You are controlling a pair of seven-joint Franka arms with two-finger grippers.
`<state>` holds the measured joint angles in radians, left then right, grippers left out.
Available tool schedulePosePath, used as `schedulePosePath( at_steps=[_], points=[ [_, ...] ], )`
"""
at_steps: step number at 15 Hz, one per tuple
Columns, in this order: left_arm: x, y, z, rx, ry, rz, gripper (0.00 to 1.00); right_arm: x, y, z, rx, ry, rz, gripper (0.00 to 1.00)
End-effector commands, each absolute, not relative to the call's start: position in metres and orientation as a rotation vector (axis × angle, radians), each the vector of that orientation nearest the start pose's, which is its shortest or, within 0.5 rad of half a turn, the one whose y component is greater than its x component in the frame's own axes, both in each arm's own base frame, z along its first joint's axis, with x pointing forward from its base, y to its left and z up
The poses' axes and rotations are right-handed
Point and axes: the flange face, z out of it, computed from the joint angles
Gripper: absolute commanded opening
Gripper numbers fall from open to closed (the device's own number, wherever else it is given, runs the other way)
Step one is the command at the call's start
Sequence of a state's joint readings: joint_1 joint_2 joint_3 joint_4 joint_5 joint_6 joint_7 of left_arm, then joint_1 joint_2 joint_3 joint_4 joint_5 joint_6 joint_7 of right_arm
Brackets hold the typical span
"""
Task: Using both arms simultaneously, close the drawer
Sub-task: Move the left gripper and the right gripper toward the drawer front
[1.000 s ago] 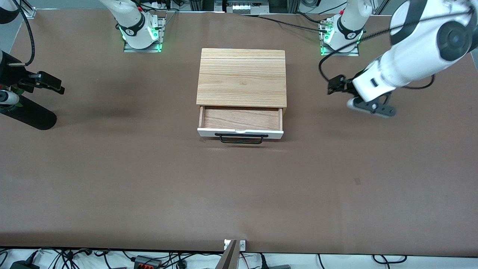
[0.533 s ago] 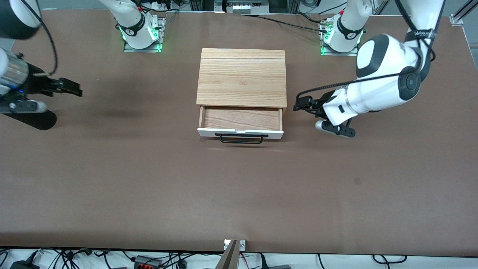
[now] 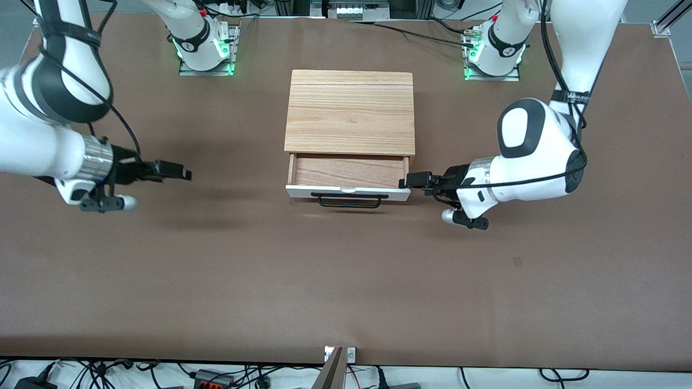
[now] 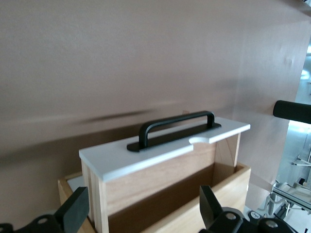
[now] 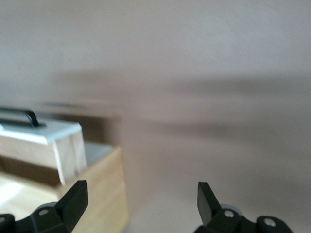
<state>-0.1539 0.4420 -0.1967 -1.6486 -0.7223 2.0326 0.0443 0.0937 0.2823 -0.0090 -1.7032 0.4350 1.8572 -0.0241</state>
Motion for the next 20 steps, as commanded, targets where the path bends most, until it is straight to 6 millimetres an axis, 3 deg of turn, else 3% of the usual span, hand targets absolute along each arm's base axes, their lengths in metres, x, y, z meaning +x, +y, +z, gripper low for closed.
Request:
schedulePosePath(
  at_steps=[1, 2, 5, 9, 12, 15, 20],
  points=[
    [0.636, -0.262, 0.362, 2.427, -0.023, -0.143, 1.0, 0.64, 0.133, 0.396, -2.689, 0.07, 0.077, 1.0],
    [0.636, -0.269, 0.356, 2.464, -0.052, -0.119, 1.0, 0.645, 0.146, 0.387, -2.683, 0.077, 0.027, 1.0],
    [0.641, -0.257, 0.344, 2.606, -0.135, -0.097, 1.0, 0.654, 0.184, 0.351, -2.653, 0.121, -0.085, 1.0],
    [0.652, -0.284, 0.337, 2.76, -0.186, -0.074, 1.0, 0.644, 0.248, 0.327, -2.618, 0.12, -0.197, 1.0],
    [0.649, -0.288, 0.326, 2.779, -0.194, -0.096, 1.0, 0.631, 0.264, 0.313, -2.632, 0.108, -0.213, 1.0],
    [0.638, -0.31, 0.306, 2.797, -0.253, -0.141, 1.0, 0.625, 0.269, 0.307, -2.639, 0.101, -0.202, 1.0],
    [0.635, -0.309, 0.305, 2.8, -0.259, -0.179, 1.0, 0.611, 0.281, 0.299, -2.649, 0.072, -0.162, 1.0]
  ],
)
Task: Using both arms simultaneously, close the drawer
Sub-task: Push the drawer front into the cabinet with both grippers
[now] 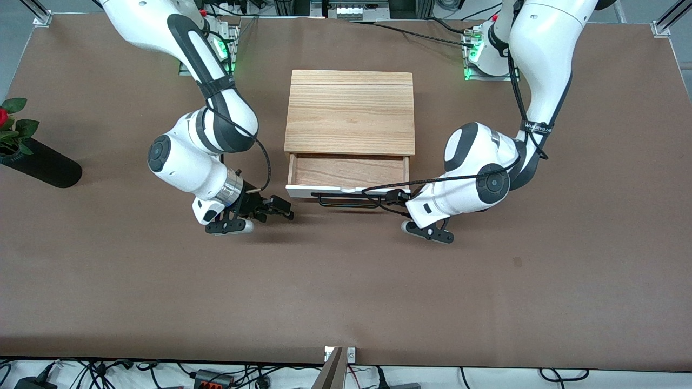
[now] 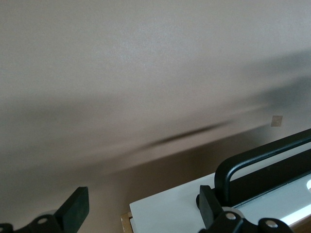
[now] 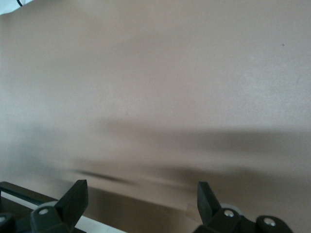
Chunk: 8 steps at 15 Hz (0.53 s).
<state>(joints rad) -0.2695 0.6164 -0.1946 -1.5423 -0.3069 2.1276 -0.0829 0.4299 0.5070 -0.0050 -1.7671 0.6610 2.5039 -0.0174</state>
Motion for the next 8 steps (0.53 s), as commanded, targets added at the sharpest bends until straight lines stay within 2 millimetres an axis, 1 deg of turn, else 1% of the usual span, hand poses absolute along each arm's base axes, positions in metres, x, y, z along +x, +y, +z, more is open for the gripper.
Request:
schedulePosePath(
  at_steps=[1, 3, 5, 8],
  points=[
    [0.636, -0.308, 0.305, -3.444, 0.316, 0.222, 1.0, 0.608, 0.283, 0.297, -2.652, 0.068, -0.152, 1.0],
    [0.633, -0.309, 0.307, -3.441, 0.323, 0.255, 1.0, 0.6, 0.287, 0.288, -2.662, 0.053, -0.124, 1.0],
    [0.631, -0.308, 0.307, -3.446, 0.314, 0.292, 1.0, 0.589, 0.301, 0.283, -2.666, 0.024, -0.098, 1.0],
    [0.627, -0.311, 0.306, -3.439, 0.327, 0.331, 1.0, 0.582, 0.305, 0.279, -2.668, 0.003, -0.044, 1.0]
  ],
)
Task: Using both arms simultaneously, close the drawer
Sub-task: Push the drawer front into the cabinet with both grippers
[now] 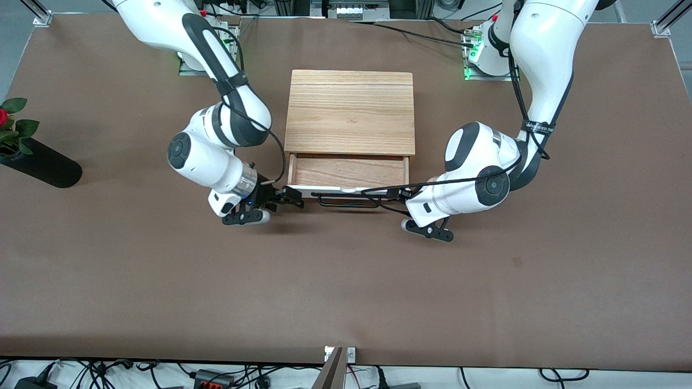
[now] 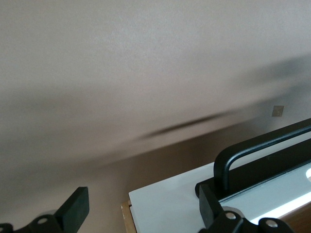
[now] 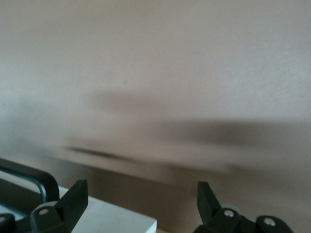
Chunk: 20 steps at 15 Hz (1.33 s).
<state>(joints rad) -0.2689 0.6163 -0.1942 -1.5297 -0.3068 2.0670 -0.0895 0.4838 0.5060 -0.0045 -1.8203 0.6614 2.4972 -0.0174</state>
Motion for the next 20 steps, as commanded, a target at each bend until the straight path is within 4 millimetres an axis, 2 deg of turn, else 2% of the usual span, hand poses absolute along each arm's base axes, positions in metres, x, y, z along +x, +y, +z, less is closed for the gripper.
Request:
schedulePosePath(
  at_steps=[1, 9, 11, 17, 20],
  points=[
    [0.626, -0.312, 0.308, -3.439, 0.331, 0.334, 1.0, 0.581, 0.305, 0.277, -2.668, -0.004, -0.02, 1.0],
    [0.607, -0.32, 0.302, -3.401, 0.401, 0.542, 1.0, 0.572, 0.309, 0.269, -2.668, -0.035, 0.074, 1.0],
    [0.596, -0.329, 0.299, -3.381, 0.436, 0.633, 1.0, 0.564, 0.314, 0.265, -2.663, -0.049, 0.159, 1.0],
    [0.576, -0.329, 0.285, -3.323, 0.453, 0.873, 1.0, 0.543, 0.319, 0.255, -2.64, -0.098, 0.389, 1.0],
    [0.572, -0.33, 0.279, -3.302, 0.457, 0.925, 1.0, 0.537, 0.32, 0.251, -2.631, -0.112, 0.455, 1.0]
  ],
)
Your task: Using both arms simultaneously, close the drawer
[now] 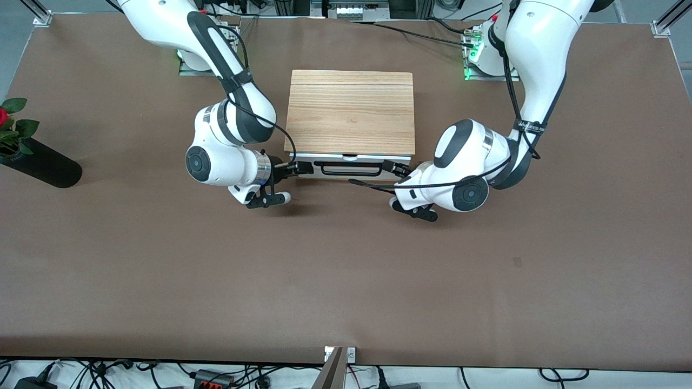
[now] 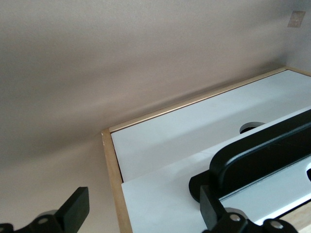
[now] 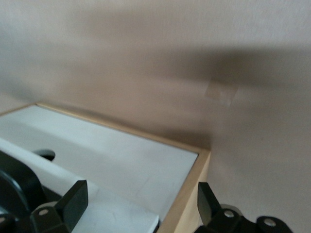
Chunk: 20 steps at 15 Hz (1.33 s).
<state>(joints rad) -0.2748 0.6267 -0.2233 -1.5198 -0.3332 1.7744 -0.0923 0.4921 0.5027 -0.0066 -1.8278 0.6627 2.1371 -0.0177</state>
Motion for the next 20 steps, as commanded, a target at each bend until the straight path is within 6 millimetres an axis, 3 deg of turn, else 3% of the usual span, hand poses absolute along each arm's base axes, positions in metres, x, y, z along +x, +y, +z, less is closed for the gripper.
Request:
schedulePosePath(
  at_steps=[1, 8, 12, 14, 17, 20],
  points=[
    [0.571, -0.33, 0.274, -3.296, 0.455, 0.943, 1.0, 0.536, 0.32, 0.251, -2.63, -0.115, 0.463, 1.0],
    [0.573, -0.325, 0.269, -3.295, 0.441, 0.969, 1.0, 0.54, 0.318, 0.257, -2.625, -0.116, 0.457, 1.0],
    [0.589, -0.311, 0.281, -3.381, 0.353, 0.968, 1.0, 0.561, 0.314, 0.298, -2.62, -0.144, 0.343, 1.0],
    [0.609, -0.307, 0.304, -3.437, 0.36, 0.871, 1.0, 0.575, 0.296, 0.323, -2.621, -0.121, 0.274, 1.0],
    [0.623, -0.305, 0.327, -3.471, 0.359, 0.778, 1.0, 0.584, 0.263, 0.364, -2.71, -0.183, 0.199, 1.0],
    [0.641, -0.267, 0.352, -3.511, 0.286, 0.691, 1.0, 0.591, 0.207, 0.407, -2.838, -0.235, 0.229, 1.0]
  ],
)
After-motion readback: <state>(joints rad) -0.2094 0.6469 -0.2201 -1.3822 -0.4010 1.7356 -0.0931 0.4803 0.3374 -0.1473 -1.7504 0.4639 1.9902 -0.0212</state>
